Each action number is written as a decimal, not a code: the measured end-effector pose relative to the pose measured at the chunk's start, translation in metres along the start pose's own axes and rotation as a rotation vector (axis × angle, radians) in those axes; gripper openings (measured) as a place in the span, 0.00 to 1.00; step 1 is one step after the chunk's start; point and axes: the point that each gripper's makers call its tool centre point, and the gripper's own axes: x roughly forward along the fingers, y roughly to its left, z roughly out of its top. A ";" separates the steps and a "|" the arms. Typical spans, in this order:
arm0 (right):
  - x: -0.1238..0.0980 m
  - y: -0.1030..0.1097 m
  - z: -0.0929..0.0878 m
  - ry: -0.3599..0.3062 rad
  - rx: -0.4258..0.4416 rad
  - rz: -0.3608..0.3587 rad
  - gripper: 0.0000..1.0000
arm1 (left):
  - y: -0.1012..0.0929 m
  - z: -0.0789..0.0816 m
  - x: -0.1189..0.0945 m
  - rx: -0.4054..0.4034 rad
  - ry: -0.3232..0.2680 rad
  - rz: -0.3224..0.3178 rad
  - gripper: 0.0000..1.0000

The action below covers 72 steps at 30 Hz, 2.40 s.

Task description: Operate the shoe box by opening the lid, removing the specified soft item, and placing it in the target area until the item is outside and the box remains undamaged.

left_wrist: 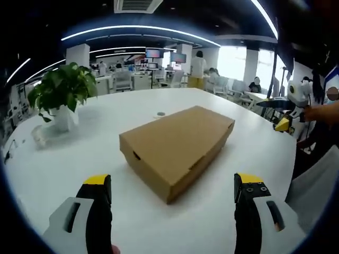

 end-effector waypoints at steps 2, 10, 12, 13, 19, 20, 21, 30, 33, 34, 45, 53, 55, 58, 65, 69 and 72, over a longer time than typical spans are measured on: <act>0.006 -0.001 0.000 -0.002 -0.004 0.014 0.82 | 0.001 -0.002 0.003 0.001 0.010 0.000 1.00; 0.033 -0.001 -0.004 0.014 -0.027 0.062 0.76 | 0.008 -0.010 0.015 -0.010 0.039 0.014 0.99; 0.040 -0.003 -0.004 0.015 -0.031 0.066 0.74 | 0.009 -0.010 0.018 -0.014 0.041 0.020 0.98; 0.043 -0.004 -0.005 0.018 -0.032 0.072 0.73 | 0.010 -0.010 0.019 -0.019 0.042 0.023 0.98; 0.064 -0.009 -0.006 0.022 -0.023 0.096 0.66 | 0.009 -0.009 0.032 -0.025 0.046 0.031 0.98; 0.068 -0.010 -0.008 0.028 -0.023 0.098 0.66 | 0.009 -0.009 0.033 -0.026 0.047 0.031 0.98; 0.070 -0.010 -0.010 0.029 -0.023 0.099 0.65 | 0.009 -0.010 0.034 -0.027 0.049 0.032 0.97; 0.093 -0.016 -0.024 0.065 0.012 0.116 0.60 | 0.002 -0.010 0.047 -0.047 0.053 0.030 0.95; 0.099 -0.018 -0.024 0.059 0.036 0.127 0.59 | 0.002 -0.010 0.051 -0.059 0.054 0.030 0.94; 0.101 -0.018 -0.024 0.060 0.037 0.126 0.58 | 0.001 -0.011 0.053 -0.063 0.055 0.030 0.93; 0.116 -0.016 -0.024 0.068 0.032 0.172 0.48 | 0.000 -0.010 0.064 -0.069 0.047 0.031 0.85; 0.116 -0.015 -0.024 0.072 0.032 0.185 0.48 | 0.000 -0.009 0.066 -0.057 0.038 0.049 0.79; 0.116 -0.015 -0.024 0.071 0.035 0.182 0.47 | 0.000 -0.010 0.067 -0.046 0.038 0.052 0.78; 0.116 -0.014 -0.024 0.070 0.038 0.178 0.47 | -0.001 -0.010 0.066 -0.047 0.034 0.051 0.77; 0.114 -0.011 -0.024 0.078 0.048 0.167 0.46 | 0.000 -0.009 0.065 -0.041 0.042 0.038 0.76; 0.112 -0.007 -0.024 0.077 0.057 0.151 0.46 | 0.001 -0.010 0.065 -0.035 0.048 0.027 0.76; 0.111 -0.004 -0.025 0.076 0.064 0.142 0.46 | 0.002 -0.010 0.065 -0.030 0.053 0.019 0.76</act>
